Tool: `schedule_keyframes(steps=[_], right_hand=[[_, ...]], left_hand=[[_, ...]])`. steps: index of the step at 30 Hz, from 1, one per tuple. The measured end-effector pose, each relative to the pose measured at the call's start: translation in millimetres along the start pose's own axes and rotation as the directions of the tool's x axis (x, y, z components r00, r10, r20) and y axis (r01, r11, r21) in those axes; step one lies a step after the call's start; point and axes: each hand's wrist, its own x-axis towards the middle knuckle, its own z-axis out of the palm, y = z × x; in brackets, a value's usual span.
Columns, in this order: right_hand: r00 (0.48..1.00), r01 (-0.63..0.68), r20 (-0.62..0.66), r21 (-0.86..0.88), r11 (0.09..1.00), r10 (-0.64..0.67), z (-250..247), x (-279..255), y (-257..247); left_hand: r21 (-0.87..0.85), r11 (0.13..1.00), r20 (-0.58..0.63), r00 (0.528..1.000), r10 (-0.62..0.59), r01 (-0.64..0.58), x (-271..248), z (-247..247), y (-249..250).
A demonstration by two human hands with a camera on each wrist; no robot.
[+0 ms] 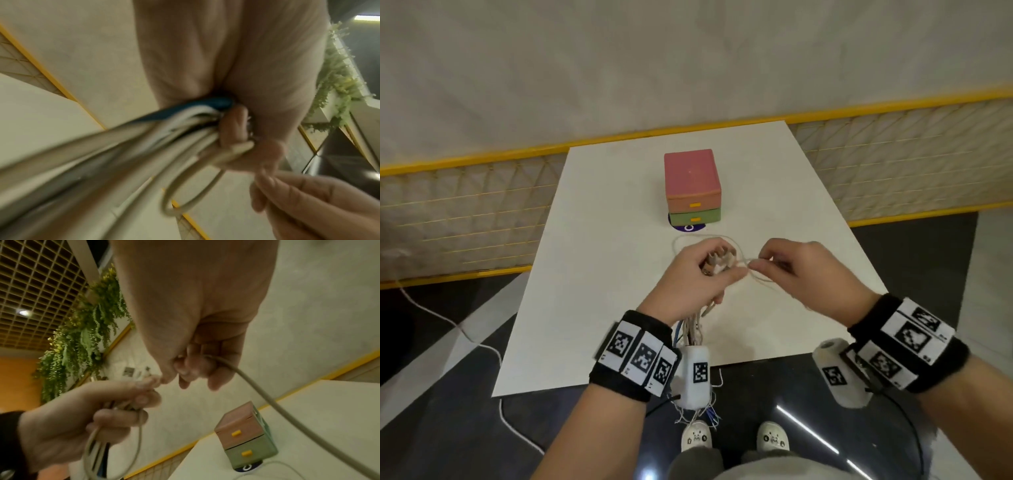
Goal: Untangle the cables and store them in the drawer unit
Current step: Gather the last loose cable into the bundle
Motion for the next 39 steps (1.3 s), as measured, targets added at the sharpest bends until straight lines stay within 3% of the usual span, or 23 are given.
schedule_keyframes(steps=[2, 5, 7, 9, 14, 16, 18, 21, 24, 27, 29, 32, 34, 38, 39], right_hand=[[0.993, -0.092, 0.070, 0.015, 0.996, 0.090, -7, -7, 13], [0.938, -0.233, 0.231, -0.133, 0.963, 0.258, -1, -25, 51], [0.881, -0.236, 0.352, -0.254, 0.938, 0.317, 5, -39, 73], [0.844, -0.257, 0.424, -0.219, 0.941, 0.329, 6, -51, 82], [0.701, -0.373, 0.642, -0.043, 0.927, 0.312, -4, -61, 62], [0.695, -0.418, 0.643, -0.001, 0.908, 0.320, -4, -61, 59], [0.717, -0.387, 0.618, -0.033, 0.921, 0.323, -3, -60, 56], [0.769, -0.210, 0.570, -0.201, 0.957, 0.289, 4, -54, 53], [0.872, -0.179, 0.431, -0.158, 0.971, 0.231, 17, -38, 52], [0.920, -0.192, 0.324, -0.119, 0.974, 0.221, 46, -13, 59], [0.882, -0.219, 0.386, -0.173, 0.960, 0.271, 72, 0, 64], [0.766, -0.146, 0.561, -0.326, 0.934, 0.315, 110, -2, 68], [0.755, -0.082, 0.573, -0.402, 0.912, 0.320, 122, -9, 66], [0.670, -0.132, 0.659, -0.346, 0.929, 0.341, 122, -10, 57], [0.683, -0.145, 0.648, -0.330, 0.933, 0.336, 120, -9, 58]], left_hand=[[-0.167, 0.985, -0.226, 0.974, 0.002, -0.041, -1, -7, 4], [-0.312, 0.941, -0.508, 0.860, -0.051, -0.129, 1, -30, 5], [-0.314, 0.937, -0.587, 0.807, -0.066, -0.152, 1, -43, 2], [-0.299, 0.945, -0.613, 0.785, -0.087, -0.128, 1, -48, -2], [-0.318, 0.946, -0.608, 0.779, -0.154, -0.061, 0, -39, -10], [-0.319, 0.946, -0.597, 0.786, -0.159, -0.051, 1, -33, -9], [-0.304, 0.952, -0.573, 0.806, -0.150, -0.038, 1, -27, -7], [-0.245, 0.970, -0.467, 0.877, -0.112, -0.007, -3, -22, -1], [-0.144, 0.989, -0.251, 0.966, -0.059, 0.023, -11, -18, 7], [-0.071, 0.997, -0.043, 0.999, -0.033, 0.030, -20, -14, 15], [-0.061, 0.998, -0.024, 0.999, -0.028, 0.027, -22, -12, 17], [-0.072, 0.997, -0.060, 0.997, -0.041, 0.036, -25, -13, 17], [-0.075, 0.996, -0.085, 0.995, -0.059, 0.053, -28, -17, 16], [-0.081, 0.994, -0.128, 0.988, -0.087, 0.077, -36, -24, 10], [-0.082, 0.993, -0.123, 0.988, -0.095, 0.085, -38, -25, 8]])
